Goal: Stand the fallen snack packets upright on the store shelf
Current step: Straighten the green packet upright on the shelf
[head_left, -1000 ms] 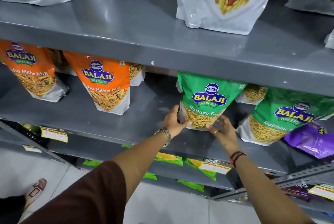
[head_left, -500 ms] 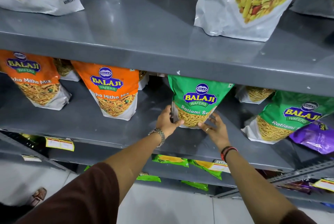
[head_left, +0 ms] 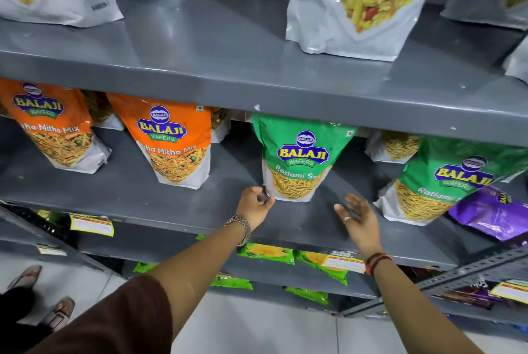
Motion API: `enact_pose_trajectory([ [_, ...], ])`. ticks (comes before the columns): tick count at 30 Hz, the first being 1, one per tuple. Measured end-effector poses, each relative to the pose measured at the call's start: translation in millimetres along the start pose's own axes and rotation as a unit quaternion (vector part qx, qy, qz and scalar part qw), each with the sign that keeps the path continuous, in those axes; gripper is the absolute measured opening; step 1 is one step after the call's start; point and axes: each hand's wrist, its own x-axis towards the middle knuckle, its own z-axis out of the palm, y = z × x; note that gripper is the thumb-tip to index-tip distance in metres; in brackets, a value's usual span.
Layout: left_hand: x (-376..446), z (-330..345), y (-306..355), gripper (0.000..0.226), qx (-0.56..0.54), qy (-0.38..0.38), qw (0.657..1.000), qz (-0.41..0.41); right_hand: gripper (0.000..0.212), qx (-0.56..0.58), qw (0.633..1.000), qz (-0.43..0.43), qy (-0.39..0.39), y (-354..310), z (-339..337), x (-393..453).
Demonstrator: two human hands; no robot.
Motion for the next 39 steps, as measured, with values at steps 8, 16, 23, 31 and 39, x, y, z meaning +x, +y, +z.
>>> enact_pose_trajectory([
  [8,-33,71,25,0.007,-0.011,-0.059,0.998,-0.02,0.021,0.018,0.989,-0.053,0.14,26,-98,-16],
  [16,-40,195,102,0.056,-0.033,-0.101,0.993,0.057,0.1,-0.017,0.99,0.019,0.135,63,-171,53],
  [23,-39,242,132,0.071,-0.054,-0.071,0.995,0.037,0.056,-0.032,0.999,0.008,0.024,28,-183,54],
  [31,-35,250,137,0.065,-0.024,0.0,0.999,0.038,0.063,-0.003,1.0,0.007,0.025,26,-188,61],
  [39,-38,248,136,0.054,0.002,0.011,0.999,0.053,0.06,0.015,0.999,0.035,0.003,19,-190,61],
])
